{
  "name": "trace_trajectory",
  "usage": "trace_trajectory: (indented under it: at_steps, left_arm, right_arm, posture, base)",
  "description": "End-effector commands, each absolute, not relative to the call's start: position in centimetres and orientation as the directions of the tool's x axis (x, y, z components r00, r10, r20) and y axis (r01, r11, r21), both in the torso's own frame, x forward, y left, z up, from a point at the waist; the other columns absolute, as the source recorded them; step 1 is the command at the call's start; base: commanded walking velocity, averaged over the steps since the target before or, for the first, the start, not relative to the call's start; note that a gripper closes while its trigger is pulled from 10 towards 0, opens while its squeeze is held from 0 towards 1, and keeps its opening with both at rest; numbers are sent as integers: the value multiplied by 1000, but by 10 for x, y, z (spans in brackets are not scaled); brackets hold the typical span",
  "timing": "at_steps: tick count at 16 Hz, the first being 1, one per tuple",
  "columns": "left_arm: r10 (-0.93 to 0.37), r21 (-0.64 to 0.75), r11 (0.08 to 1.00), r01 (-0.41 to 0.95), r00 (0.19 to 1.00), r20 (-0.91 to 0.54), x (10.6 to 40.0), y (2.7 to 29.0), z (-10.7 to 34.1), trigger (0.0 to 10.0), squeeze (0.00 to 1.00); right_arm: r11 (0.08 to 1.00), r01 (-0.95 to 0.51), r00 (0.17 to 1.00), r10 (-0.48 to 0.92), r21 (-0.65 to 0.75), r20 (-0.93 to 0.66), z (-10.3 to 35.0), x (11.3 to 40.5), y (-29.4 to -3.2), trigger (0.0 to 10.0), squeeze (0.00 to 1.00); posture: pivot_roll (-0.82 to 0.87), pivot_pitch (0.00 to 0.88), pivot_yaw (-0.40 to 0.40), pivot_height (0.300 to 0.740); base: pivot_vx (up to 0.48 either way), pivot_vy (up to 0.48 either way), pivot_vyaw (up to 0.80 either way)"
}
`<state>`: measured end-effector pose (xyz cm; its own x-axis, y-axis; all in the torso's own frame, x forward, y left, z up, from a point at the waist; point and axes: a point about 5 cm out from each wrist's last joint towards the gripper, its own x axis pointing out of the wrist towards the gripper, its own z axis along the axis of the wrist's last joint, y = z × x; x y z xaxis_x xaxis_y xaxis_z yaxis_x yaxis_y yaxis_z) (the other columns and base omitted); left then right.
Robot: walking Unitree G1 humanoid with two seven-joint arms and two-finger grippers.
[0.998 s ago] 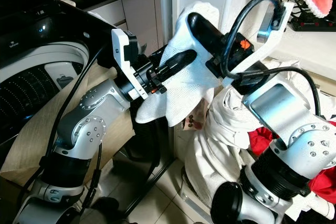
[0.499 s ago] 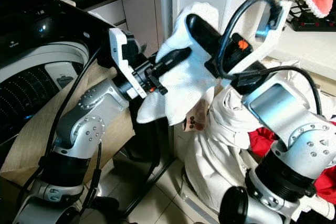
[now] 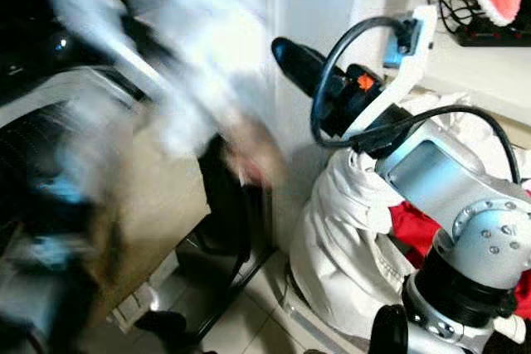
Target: Clothes washing
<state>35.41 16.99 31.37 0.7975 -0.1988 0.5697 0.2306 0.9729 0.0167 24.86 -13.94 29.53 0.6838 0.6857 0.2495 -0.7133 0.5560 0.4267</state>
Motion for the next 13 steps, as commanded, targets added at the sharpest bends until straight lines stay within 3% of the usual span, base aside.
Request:
trace_trajectory:
  at_steps: [1,2,3,4,6,8,9,13]
  left_arm:
    - [-33,19,999,27,761,648,350,201,334,0,0]
    - [86,85,977,-197,724,684,346,236,356,0,0]
    - [87,207,946,-250,811,578,357,252,348,0,0]
    - [132,330,916,-229,947,292,377,265,308,10000,0]
    - [148,327,932,-159,987,60,383,272,264,10000,0]
    - [180,260,953,-153,980,-85,383,281,223,10000,0]
    - [201,263,952,-157,968,-152,381,286,208,10000,1000]
    - [258,242,949,-204,941,-218,378,305,203,10000,1000]
  right_arm:
    - [547,-738,661,704,395,260,298,245,-135,10000,0]
    - [554,-741,658,712,380,244,297,245,-132,10000,0]
    - [579,-734,664,720,355,199,293,247,-127,10000,0]
    - [601,-729,668,729,327,148,287,249,-119,10000,0]
    - [621,-726,669,737,295,95,278,250,-111,10000,0]
    - [624,-733,657,753,271,42,270,248,-102,10000,0]
    - [615,-746,641,767,256,23,266,245,-96,10000,0]
    - [593,-779,600,800,205,-33,256,238,-87,10000,0]
  posture:
    - [-189,0,83,740]
    - [-187,0,81,740]
    - [-174,0,80,740]
    - [-173,0,81,740]
    - [-174,0,82,740]
    - [-180,0,86,740]
    - [-182,0,87,740]
    - [-195,0,93,740]
  base:
    - [0,0,0]
    - [0,0,0]
    - [0,0,0]
    - [0,0,0]
    - [0,0,0]
    - [0,0,0]
    - [0,0,0]
    - [0,0,0]
